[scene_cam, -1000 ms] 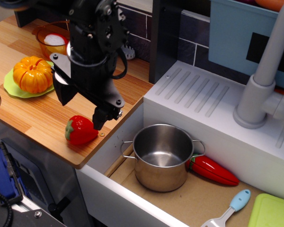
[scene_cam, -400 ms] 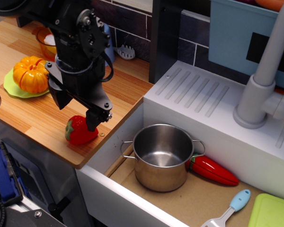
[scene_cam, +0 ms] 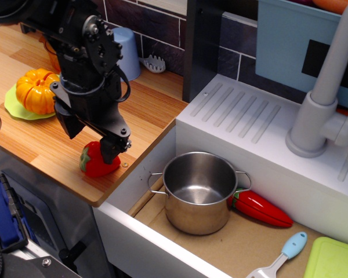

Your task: Put strawberry in pot

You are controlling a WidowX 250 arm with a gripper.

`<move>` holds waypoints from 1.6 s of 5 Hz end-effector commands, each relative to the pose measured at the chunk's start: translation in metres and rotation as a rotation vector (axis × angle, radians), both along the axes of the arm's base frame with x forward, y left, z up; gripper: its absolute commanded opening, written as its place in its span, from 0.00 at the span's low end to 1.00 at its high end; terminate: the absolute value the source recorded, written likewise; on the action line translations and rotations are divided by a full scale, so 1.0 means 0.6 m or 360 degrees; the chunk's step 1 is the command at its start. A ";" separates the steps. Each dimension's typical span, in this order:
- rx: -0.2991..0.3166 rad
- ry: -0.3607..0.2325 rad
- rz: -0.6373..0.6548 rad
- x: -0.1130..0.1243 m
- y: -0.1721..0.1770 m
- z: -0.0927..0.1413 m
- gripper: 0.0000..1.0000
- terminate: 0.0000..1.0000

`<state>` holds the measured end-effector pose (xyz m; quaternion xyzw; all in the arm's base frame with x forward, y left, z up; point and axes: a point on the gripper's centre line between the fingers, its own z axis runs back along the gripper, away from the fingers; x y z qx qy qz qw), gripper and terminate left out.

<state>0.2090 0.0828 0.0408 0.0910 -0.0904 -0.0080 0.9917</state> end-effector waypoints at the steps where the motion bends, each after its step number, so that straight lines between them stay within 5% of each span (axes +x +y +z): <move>1: -0.0015 -0.0048 0.0002 0.001 0.001 -0.009 1.00 0.00; 3: -0.0061 -0.0078 0.0037 0.008 -0.010 -0.025 1.00 0.00; 4: -0.0056 -0.0098 0.0051 0.007 -0.017 -0.028 0.00 0.00; 6: 0.0039 -0.0204 0.0114 0.052 -0.060 0.001 0.00 0.00; 8: -0.0097 -0.0223 0.0107 0.111 -0.125 -0.002 0.00 0.00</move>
